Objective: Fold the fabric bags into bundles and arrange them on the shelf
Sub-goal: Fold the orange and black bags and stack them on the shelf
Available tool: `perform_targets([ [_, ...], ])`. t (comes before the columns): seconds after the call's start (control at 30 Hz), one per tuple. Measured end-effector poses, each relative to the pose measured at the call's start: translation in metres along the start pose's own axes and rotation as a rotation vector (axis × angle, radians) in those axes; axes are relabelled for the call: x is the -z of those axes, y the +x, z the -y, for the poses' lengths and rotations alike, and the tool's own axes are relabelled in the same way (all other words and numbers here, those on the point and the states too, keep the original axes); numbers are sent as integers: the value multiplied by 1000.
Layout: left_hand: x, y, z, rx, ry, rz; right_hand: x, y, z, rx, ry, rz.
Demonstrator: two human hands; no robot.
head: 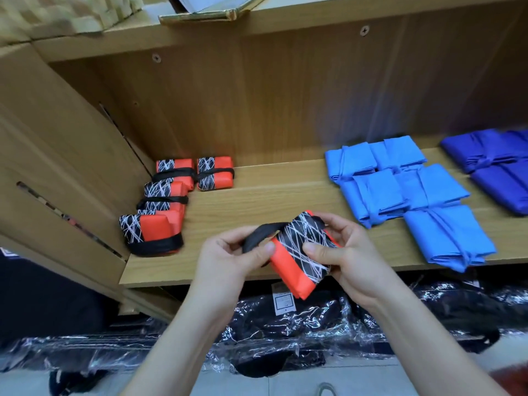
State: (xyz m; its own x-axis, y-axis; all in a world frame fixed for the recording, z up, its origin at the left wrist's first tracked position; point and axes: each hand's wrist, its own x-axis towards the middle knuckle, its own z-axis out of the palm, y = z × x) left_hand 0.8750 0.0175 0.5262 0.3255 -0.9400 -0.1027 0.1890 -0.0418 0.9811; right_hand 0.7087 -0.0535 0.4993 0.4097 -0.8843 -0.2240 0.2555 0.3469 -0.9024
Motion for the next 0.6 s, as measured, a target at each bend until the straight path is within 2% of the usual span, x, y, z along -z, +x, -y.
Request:
perform_targets([
  [0.1,-5,1,-2,-36,67,-9,-10,-2,-4,25,-41,-115],
  [0.2,-8,-7,8,-164,367,79,-17,-1,-3,24,60,-228],
  [0.27,-8,-11,16,-275,554,75,-22,-1,-5,37,118,-298],
  [0.4,-15,-15,24,-439,666,28,-35,-4,-15,70,233,-420],
  [0.5,-19,-14,32,-494,768,-21,-45,-7,-15,73,330,-437],
  [0.6,-12,-2,32,-716,944,-88,-50,-8,-7,76,476,-369],
])
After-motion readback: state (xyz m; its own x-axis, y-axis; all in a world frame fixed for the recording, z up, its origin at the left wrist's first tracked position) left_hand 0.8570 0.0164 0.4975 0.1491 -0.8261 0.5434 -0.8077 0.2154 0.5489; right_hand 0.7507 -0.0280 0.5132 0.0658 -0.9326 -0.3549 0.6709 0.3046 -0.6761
